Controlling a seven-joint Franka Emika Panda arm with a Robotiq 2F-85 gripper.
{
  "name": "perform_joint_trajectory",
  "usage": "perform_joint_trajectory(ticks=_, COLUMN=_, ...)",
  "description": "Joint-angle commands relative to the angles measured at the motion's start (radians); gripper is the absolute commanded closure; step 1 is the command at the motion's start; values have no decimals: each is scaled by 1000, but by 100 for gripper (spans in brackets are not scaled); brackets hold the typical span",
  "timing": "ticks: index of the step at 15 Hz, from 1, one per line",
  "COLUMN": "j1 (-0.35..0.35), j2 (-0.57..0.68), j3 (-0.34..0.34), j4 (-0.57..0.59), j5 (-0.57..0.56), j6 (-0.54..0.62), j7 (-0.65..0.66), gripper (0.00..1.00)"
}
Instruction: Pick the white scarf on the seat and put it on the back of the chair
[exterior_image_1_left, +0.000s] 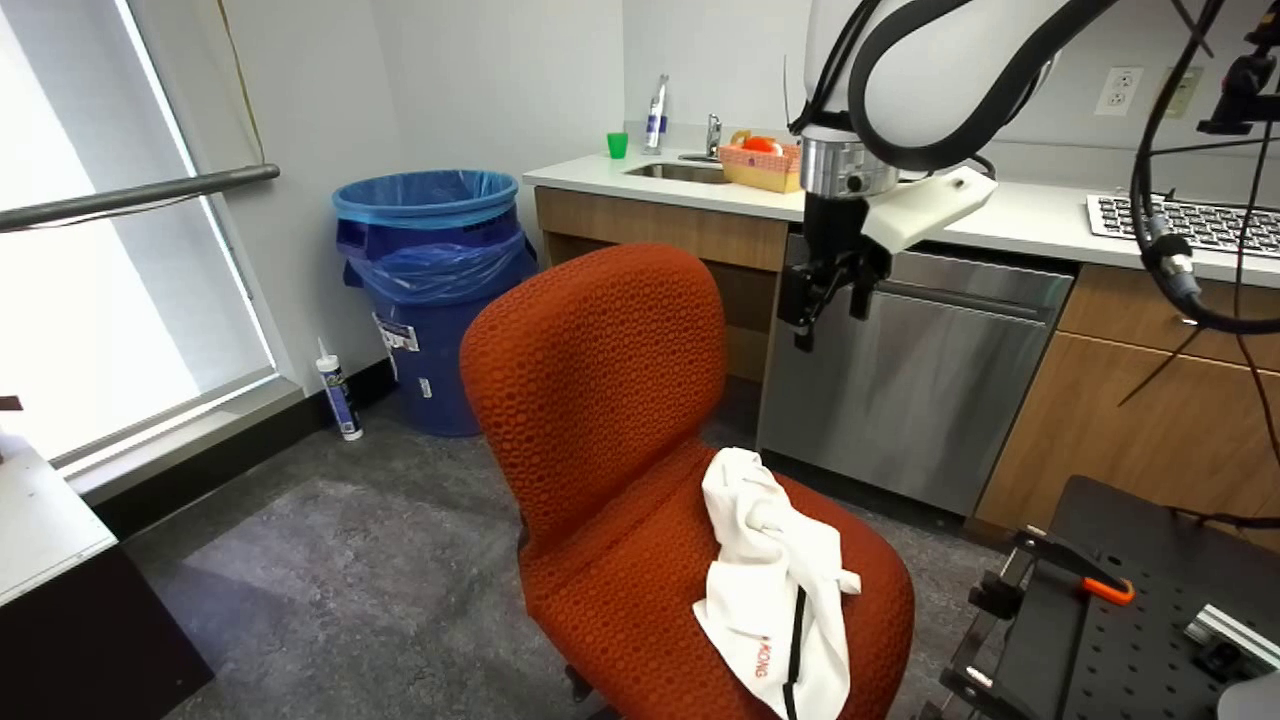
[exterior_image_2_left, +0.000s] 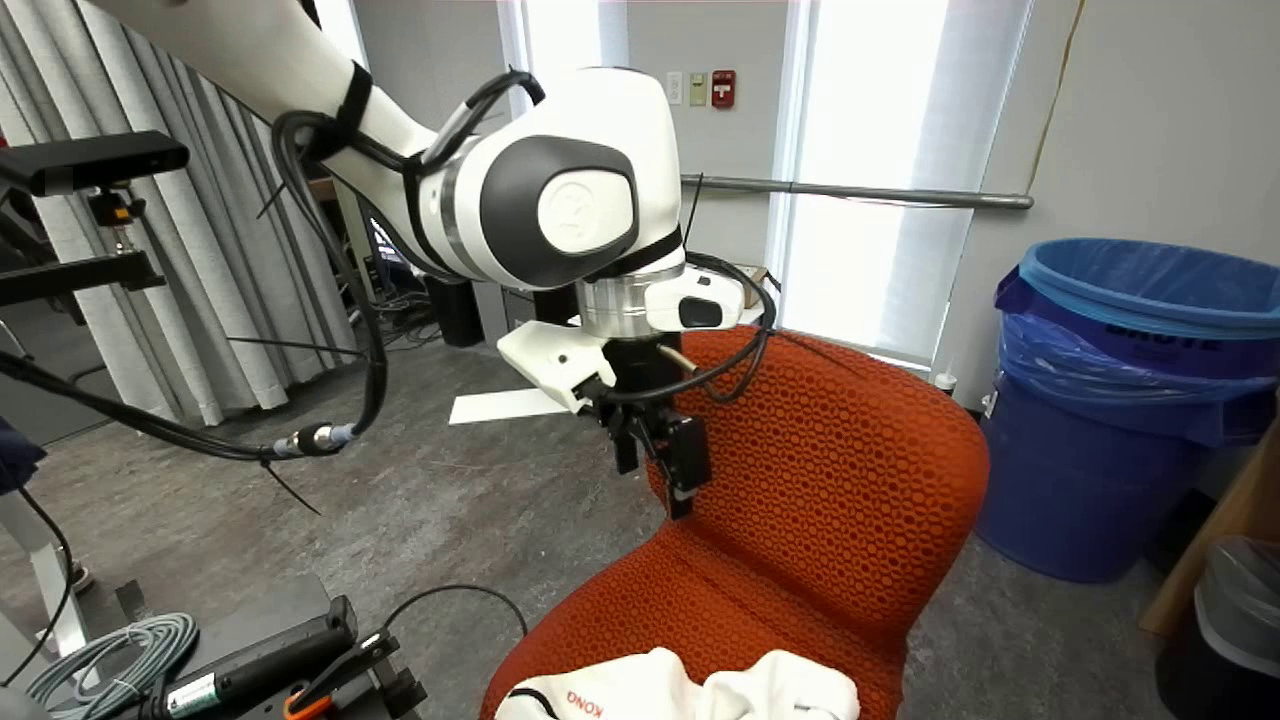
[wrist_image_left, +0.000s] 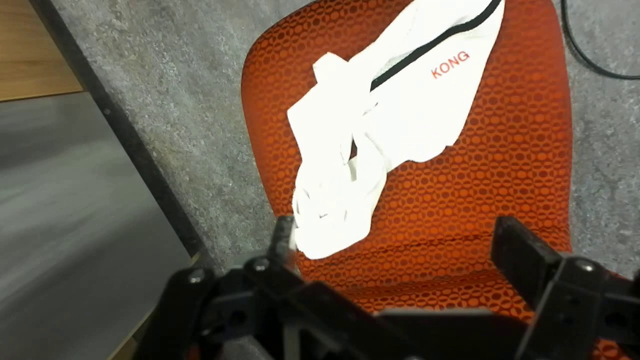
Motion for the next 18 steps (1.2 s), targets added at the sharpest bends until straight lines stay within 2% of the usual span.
perform_joint_trajectory(ticks=1, j1=15, j2=6, j3=-15, j4=4, j5=-2, j6=-3, j7=2, gripper=0)
perform_joint_trajectory(ticks=10, j1=15, j2=8, j3=-16, j4=10, j5=-2, j6=-3, j7=3, gripper=0)
perform_joint_trajectory(ticks=13, j1=15, j2=63, j3=-14, j4=35, j5=-12, j6=9, j7=29, gripper=0)
perform_joint_trajectory(ticks=18, j1=24, j2=224, j3=-25, j4=103, j5=-21, j6=79, j7=40, gripper=0)
